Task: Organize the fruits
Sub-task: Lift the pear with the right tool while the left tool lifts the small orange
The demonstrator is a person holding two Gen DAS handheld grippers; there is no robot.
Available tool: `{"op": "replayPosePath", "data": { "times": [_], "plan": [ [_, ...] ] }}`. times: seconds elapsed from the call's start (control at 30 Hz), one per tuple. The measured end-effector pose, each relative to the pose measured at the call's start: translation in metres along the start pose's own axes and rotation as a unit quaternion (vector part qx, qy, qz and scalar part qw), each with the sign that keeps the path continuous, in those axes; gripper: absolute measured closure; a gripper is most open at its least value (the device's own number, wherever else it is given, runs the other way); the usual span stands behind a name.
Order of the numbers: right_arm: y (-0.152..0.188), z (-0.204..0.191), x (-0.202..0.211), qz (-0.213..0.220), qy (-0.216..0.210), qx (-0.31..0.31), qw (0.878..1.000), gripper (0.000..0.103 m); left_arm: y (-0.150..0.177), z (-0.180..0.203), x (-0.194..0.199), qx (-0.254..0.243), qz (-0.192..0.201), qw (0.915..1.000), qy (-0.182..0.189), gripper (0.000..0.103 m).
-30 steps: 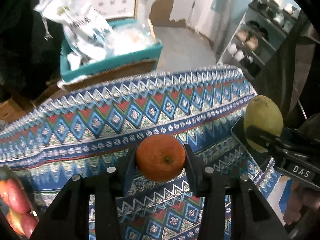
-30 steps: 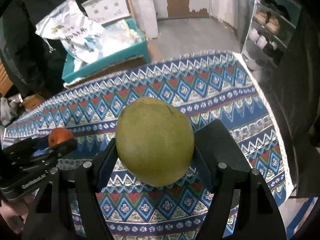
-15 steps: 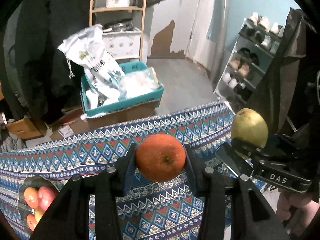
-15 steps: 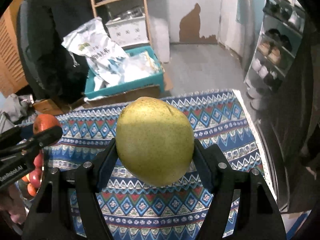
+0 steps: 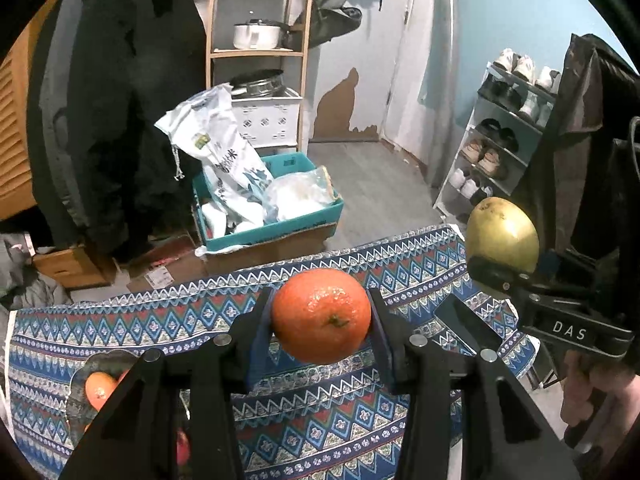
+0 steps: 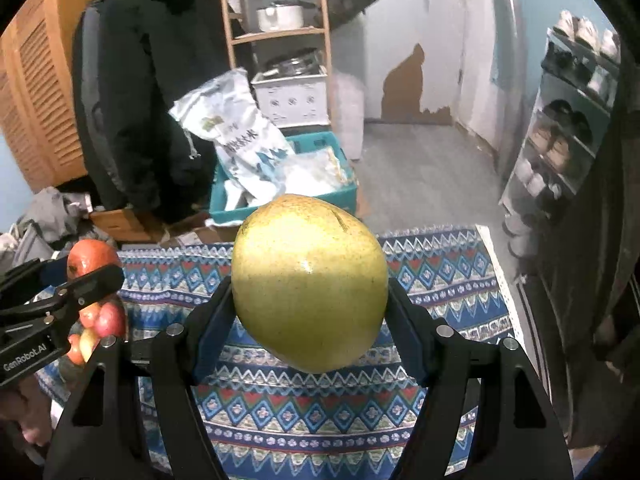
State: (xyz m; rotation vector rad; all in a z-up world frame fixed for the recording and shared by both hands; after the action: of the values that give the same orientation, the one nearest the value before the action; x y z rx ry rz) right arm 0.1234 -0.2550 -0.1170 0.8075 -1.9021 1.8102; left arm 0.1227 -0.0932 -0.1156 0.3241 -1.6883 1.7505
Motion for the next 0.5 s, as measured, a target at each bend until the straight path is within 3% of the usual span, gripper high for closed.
{"op": "replayPosePath", "data": {
  "times": [0.5],
  "plan": [
    [-0.007, -0.052, 0.006, 0.007, -0.034, 0.022, 0.999, 0.031, 0.007, -0.038, 0.034, 0.019, 0.016, 0.9993, -0.029, 0.058]
  ]
}}
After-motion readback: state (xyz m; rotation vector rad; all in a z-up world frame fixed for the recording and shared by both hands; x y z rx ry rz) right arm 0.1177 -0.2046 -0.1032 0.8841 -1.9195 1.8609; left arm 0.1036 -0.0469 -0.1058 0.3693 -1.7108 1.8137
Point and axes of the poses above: each gripper's, at about its wrist camera, not at the fingertips, and x roughly against the way its jaws point, z to its right, y to its underside, the point moved 7 cm from there along -x, roughly the way its jaws point, and after that the axes turned 6 degrees about z, right-handed, at the moved point
